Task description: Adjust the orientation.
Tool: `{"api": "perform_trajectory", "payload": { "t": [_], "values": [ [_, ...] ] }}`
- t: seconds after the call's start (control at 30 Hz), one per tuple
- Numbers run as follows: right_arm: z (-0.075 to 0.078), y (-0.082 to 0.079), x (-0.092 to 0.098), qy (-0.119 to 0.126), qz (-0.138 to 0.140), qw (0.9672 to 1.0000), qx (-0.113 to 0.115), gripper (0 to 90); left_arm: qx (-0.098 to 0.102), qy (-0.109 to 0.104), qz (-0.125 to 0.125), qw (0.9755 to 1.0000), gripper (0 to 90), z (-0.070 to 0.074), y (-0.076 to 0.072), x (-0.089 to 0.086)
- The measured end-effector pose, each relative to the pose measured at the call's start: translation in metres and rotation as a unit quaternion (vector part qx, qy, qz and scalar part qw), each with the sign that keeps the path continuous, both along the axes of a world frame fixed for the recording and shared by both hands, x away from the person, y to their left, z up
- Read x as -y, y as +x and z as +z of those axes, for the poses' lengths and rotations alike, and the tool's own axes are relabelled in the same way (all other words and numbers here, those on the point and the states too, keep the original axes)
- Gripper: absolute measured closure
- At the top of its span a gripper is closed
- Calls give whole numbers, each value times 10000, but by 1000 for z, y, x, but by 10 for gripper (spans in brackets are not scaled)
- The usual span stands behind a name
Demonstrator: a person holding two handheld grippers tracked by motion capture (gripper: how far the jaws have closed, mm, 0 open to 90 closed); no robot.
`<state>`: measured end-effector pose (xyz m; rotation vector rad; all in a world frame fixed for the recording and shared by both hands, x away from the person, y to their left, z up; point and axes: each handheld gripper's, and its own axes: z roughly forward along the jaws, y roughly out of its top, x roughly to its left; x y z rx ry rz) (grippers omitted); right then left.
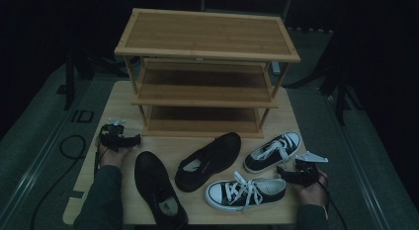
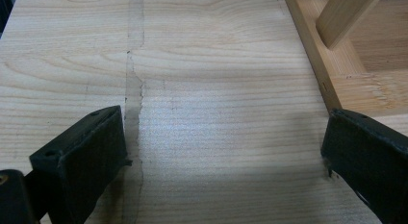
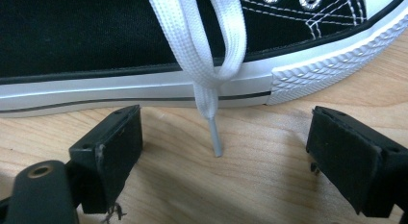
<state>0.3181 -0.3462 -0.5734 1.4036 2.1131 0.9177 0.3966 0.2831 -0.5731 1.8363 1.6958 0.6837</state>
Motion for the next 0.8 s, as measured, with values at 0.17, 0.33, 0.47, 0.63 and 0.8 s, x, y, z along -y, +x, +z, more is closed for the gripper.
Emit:
{"api": "perform_trajectory", "payload": {
  "t": [0.17,0.33,0.47,0.63,0.8],
  "values": [
    [0,0,0,1,1,10000,0,126,-41,-3,-164,9999,17,1,-1,-3],
    [0,0,0,2,-9,10000,1,127,-156,-4,-24,9999,192,8,-5,-7],
    [0,0,0,10,-6,10000,0,126,-213,-40,-1,9998,306,12,-10,-10],
    [0,0,0,8,2,10000,-1,126,-303,-178,-338,9988,464,21,-18,-14],
    [0,0,0,8,-1,10000,-2,127,-259,-56,-673,9974,539,38,-26,-13]
  ]
}}
